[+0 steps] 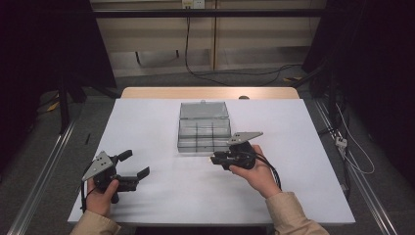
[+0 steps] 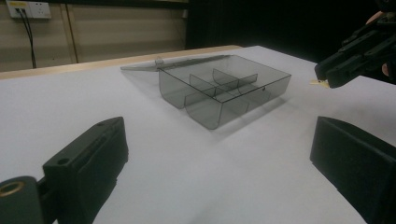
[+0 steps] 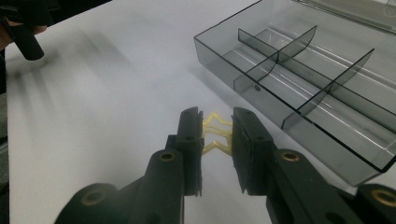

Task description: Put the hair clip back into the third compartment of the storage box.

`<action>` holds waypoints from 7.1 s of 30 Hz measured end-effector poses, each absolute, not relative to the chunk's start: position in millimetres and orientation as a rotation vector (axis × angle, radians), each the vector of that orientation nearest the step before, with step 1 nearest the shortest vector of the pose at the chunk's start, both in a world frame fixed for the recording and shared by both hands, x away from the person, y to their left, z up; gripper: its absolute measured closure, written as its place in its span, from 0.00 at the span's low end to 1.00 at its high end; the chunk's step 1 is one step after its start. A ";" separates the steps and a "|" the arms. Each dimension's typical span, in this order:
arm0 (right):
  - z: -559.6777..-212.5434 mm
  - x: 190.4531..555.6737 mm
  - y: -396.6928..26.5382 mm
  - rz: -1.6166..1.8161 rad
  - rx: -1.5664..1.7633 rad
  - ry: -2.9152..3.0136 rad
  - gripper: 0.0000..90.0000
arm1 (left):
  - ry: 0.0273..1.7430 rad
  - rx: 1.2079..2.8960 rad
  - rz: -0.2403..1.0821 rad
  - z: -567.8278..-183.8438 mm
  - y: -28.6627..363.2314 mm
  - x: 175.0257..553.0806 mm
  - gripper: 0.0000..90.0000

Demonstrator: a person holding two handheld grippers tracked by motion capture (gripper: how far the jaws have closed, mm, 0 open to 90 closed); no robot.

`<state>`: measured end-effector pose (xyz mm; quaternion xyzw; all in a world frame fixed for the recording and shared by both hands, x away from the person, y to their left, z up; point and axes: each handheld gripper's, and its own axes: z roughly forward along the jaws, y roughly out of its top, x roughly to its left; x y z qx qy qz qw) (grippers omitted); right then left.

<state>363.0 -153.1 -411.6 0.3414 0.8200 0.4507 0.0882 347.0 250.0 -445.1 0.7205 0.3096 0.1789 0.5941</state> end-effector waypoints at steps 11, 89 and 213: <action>-406.9 372.5 -155.3 1.345 1.025 2.431 0.82 | 0.718 1.675 0.414 -445.1 249.9 347.0 0.04; -397.4 423.5 -169.9 1.310 1.082 2.343 0.82 | 0.720 1.679 0.405 -445.3 249.7 347.2 0.05; -425.2 482.1 -169.4 1.178 1.207 2.268 0.82 | 0.712 1.683 0.392 -446.4 250.3 347.6 0.05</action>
